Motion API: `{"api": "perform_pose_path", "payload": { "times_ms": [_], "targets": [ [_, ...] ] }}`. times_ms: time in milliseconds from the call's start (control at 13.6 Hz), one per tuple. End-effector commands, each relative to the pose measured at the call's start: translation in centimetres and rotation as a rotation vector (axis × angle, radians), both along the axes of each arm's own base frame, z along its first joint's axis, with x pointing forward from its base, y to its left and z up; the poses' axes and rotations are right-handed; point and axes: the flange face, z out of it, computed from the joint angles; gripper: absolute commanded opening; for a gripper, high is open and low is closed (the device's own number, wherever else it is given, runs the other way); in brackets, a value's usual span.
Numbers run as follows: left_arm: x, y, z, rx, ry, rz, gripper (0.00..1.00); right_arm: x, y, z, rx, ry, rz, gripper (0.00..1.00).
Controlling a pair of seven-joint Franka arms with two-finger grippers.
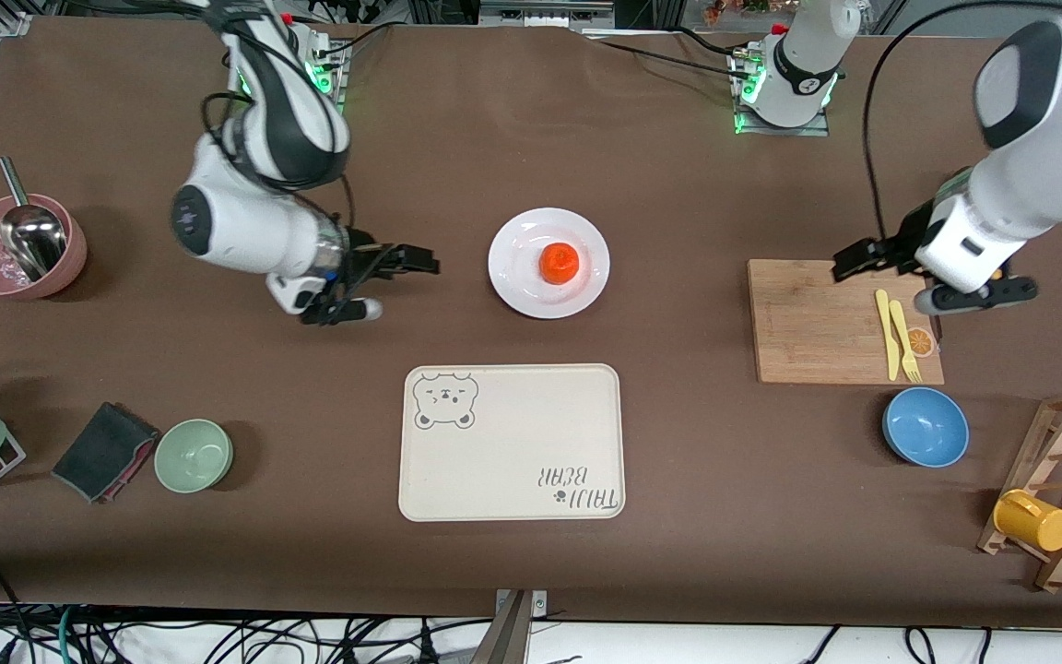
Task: Place orange and plate with both arms
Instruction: 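Open the left gripper and withdraw while the right gripper reaches the plate, then grip the plate rim with the right gripper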
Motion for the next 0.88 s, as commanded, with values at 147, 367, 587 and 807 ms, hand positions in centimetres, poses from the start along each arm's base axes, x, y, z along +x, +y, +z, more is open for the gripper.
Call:
{"api": "perform_pose_path", "payload": {
  "times_ms": [147,367,587,807],
  "targets": [
    [-0.2,1.4,7.2,0.041,0.032,0.004,1.00,-2.6,2.7,-6.5,0.093,0.002,0.080,1.00],
    [0.3,4.3,9.2,0.037,0.003,0.067,1.00,-3.3,3.0,-10.6,0.233,-0.037,0.092,1.00],
    [2.0,5.6,9.2,0.041,0.054,0.098,1.00,-4.2,3.1,-14.6,0.357,-0.090,0.091,1.00],
    [1.9,5.4,8.9,0.051,0.065,0.099,1.00,-5.5,4.0,-17.4,0.340,-0.119,0.098,0.97]
  ]
}}
